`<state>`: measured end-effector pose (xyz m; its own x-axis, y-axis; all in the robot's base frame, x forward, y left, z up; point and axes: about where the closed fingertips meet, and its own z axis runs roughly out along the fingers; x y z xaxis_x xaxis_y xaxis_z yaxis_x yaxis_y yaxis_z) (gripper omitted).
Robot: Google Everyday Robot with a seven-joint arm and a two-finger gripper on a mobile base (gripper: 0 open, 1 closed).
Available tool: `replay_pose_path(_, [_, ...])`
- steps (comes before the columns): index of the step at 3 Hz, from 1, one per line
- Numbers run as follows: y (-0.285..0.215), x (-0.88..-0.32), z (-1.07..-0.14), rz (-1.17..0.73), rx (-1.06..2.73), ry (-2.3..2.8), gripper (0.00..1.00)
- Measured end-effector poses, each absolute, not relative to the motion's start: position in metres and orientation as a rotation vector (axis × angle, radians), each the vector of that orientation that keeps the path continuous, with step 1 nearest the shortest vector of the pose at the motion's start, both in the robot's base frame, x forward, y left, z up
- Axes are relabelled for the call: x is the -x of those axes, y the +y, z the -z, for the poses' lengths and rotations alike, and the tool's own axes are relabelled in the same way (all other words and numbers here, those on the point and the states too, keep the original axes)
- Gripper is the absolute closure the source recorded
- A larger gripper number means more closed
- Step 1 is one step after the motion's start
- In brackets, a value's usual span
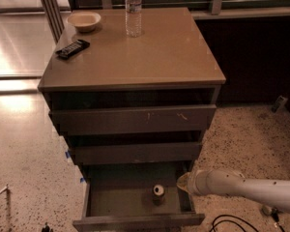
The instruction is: Pick orange can from bottom drawer and place on counter
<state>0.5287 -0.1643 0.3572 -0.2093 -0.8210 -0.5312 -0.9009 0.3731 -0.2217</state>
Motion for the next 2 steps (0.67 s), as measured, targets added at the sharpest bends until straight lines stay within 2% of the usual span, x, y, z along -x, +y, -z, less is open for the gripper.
replay_pose_path(1, [-0.1509, -0.5450, -0.2983, -0.276, 1.474, 2.057, 1.00])
replay_pose_path(2, [-0.1507, -0.5445, -0.2984, -0.277, 1.475, 2.057, 1.00])
